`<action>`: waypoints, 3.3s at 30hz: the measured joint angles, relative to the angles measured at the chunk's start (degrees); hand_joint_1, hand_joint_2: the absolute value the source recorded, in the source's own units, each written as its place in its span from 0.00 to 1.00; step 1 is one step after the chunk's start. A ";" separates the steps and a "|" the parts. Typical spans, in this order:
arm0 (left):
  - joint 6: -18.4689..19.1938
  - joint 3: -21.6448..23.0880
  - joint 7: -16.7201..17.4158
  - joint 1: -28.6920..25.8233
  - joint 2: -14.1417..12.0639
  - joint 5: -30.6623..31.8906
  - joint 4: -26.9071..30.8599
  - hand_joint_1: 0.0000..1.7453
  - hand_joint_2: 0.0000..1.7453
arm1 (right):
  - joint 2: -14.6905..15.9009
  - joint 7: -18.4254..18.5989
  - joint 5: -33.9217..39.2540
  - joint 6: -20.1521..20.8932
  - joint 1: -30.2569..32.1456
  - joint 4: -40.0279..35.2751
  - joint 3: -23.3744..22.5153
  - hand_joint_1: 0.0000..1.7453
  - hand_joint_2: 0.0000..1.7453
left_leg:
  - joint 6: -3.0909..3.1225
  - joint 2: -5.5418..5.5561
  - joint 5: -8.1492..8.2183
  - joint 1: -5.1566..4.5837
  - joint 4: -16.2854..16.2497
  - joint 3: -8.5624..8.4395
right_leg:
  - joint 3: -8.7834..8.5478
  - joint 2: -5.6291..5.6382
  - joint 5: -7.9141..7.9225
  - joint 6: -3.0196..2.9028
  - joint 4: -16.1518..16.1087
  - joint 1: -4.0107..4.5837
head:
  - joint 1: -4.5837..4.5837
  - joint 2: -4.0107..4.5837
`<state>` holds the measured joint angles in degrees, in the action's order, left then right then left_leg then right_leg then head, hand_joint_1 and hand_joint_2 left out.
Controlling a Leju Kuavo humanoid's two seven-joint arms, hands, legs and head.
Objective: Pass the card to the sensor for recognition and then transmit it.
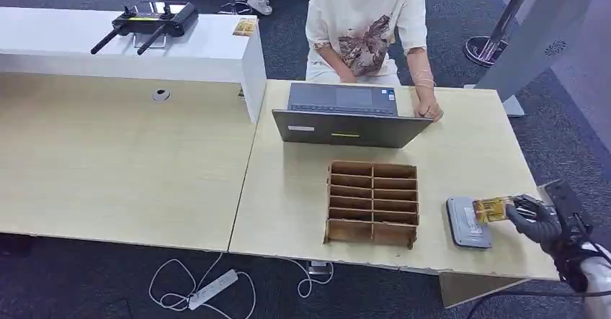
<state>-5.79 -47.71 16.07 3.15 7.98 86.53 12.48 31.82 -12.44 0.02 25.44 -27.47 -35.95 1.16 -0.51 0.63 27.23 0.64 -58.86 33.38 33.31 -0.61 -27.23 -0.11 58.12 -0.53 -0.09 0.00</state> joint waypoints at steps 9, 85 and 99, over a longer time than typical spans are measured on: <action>0.24 0.79 0.24 0.04 0.00 0.00 0.00 0.00 1.00 | -0.79 0.57 -1.27 -0.07 -0.39 0.90 0.98 1.00 1.00 | 0.00 0.01 0.00 0.00 0.00 0.02 | 0.00 -0.01 0.00 0.00 0.00 0.00 | 0.00 0.00; -0.18 1.51 -1.03 -0.10 -0.20 -0.04 0.00 0.00 1.00 | -0.30 -1.42 8.33 7.54 0.54 -14.69 3.93 1.00 1.00 | 0.00 -0.01 0.00 0.00 0.00 -0.01 | 0.01 0.01 0.00 0.00 0.01 0.00 | 0.00 0.00; -0.76 1.51 -0.92 -0.08 -0.24 -0.04 0.00 0.00 1.00 | -0.50 -2.86 0.78 -3.61 -1.22 -25.88 7.34 1.00 1.00 | 0.00 -0.01 -0.01 0.01 0.00 0.00 | 0.00 0.01 0.00 0.00 0.04 0.01 | 0.00 0.00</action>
<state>-6.56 -46.21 15.15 3.07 7.74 86.49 12.48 31.32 -15.30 0.80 21.83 -28.69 -61.84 8.50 -0.52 0.62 27.23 0.64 -58.86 33.38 33.31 -0.60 -27.22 -0.11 58.17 -0.52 -0.09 0.00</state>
